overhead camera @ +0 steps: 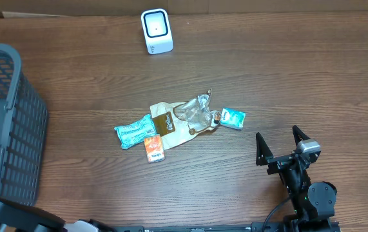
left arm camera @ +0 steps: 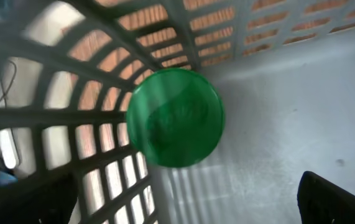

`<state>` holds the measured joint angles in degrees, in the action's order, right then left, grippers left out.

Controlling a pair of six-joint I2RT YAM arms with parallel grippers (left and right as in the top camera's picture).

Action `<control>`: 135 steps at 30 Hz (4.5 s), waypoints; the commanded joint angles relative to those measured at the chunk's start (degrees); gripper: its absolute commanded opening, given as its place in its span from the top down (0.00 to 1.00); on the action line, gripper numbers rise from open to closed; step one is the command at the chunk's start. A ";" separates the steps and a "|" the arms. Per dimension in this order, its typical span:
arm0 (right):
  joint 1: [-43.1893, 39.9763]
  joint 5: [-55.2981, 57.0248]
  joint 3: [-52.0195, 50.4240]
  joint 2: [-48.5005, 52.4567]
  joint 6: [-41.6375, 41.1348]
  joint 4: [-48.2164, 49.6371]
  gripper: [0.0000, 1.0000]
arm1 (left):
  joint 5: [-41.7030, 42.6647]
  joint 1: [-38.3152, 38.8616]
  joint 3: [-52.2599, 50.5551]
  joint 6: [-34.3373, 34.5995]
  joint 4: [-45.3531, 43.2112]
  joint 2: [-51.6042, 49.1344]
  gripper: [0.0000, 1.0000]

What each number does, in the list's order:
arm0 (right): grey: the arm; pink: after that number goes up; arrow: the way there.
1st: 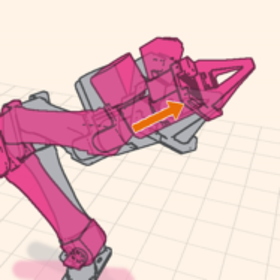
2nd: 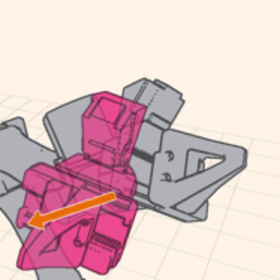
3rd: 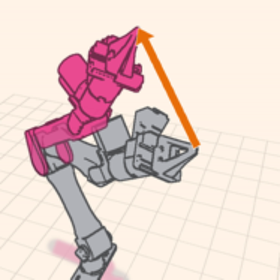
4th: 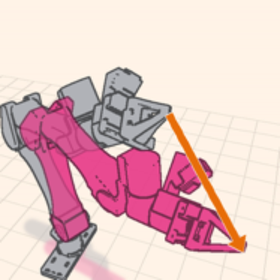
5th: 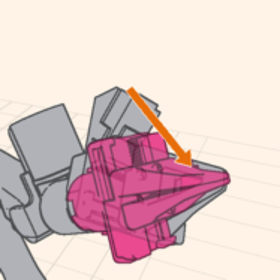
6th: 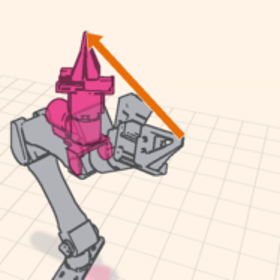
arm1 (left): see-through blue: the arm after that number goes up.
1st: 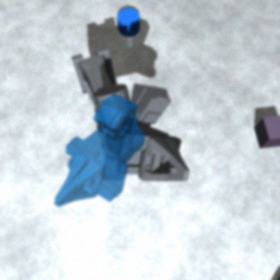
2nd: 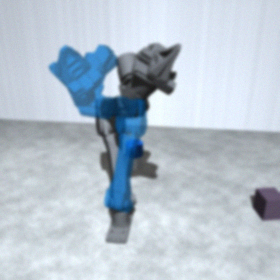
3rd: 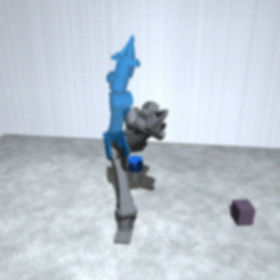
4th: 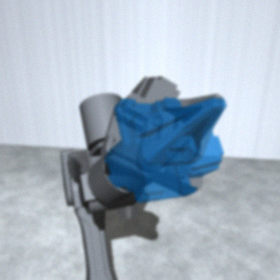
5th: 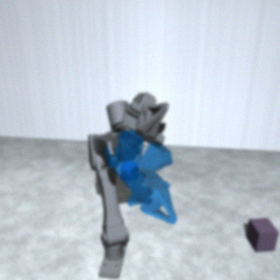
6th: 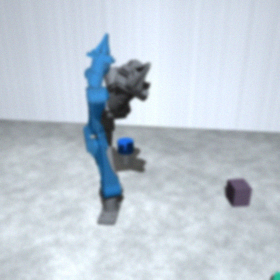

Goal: Scan the item barcode
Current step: 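Move the left gripper back into the basket toward the green-lidded jar, then grasp the green-lidded jar by its lid with the left gripper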

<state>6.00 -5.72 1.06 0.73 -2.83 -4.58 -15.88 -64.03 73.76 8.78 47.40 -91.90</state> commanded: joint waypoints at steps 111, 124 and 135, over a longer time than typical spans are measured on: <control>-0.24 0.07 -0.61 -0.57 -0.11 0.20 0.00 | -0.70 2.93 12.50 -1.92 8.15 -8.63 0.00; -0.24 0.07 -0.61 -0.57 -0.11 0.20 0.00 | 3.30 0.66 12.50 -2.58 5.57 -14.53 0.00; -0.24 0.07 -0.61 -0.57 -0.11 0.20 0.00 | 3.45 0.66 12.48 -2.62 2.91 -15.91 0.04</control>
<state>6.00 -5.72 1.06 0.73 -2.81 -4.60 -12.62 -63.37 86.59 5.82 51.05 -106.80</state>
